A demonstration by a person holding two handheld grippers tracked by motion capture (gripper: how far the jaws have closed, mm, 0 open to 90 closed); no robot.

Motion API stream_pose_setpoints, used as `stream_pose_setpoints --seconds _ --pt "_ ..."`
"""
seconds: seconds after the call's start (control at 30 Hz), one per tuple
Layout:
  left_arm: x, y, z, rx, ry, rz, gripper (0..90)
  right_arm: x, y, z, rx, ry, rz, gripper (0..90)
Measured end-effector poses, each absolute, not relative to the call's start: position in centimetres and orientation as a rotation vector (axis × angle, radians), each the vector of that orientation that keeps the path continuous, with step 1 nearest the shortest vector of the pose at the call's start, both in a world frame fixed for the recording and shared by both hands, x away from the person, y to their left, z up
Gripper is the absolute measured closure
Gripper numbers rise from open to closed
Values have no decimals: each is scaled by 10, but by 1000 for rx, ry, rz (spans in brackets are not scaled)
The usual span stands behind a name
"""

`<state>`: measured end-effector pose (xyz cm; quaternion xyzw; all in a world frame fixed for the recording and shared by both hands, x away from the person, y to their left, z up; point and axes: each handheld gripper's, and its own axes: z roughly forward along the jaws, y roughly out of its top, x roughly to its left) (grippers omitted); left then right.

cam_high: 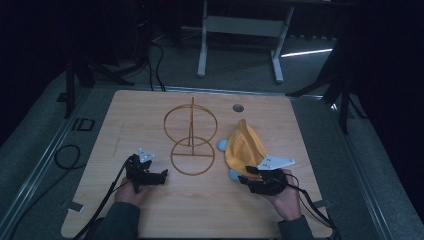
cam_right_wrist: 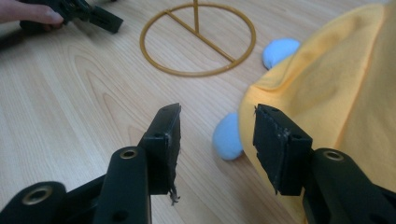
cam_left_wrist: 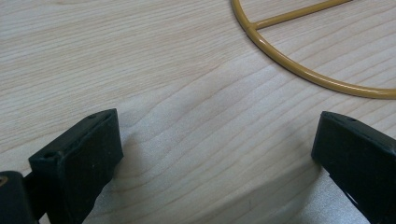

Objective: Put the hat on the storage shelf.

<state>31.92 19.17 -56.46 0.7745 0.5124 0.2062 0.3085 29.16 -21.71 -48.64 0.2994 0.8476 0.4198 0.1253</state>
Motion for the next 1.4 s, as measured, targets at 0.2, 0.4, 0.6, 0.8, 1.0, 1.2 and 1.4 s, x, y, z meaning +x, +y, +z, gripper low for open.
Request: stream_pose_setpoints --seconds 0.2,0.4,0.6,0.8,1.0,1.2,1.4 --pt "319 192 -565 2046 1355 545 19 287 -212 -486 835 2423 1215 517" --pt "319 192 -565 2047 1355 545 19 286 -205 -488 815 2414 1189 517" --pt "319 192 -565 2046 1355 545 19 286 -200 -494 813 2411 1162 597" --pt "319 192 -565 2046 1355 545 19 282 -185 -496 715 2426 1066 690" --pt "319 192 -565 2046 1355 546 19 283 -172 -506 688 2416 973 712" --pt "319 192 -565 2045 1355 546 19 289 -167 -513 704 2431 971 631" --pt "319 192 -565 2045 1355 546 19 294 -162 -523 700 2454 913 640"
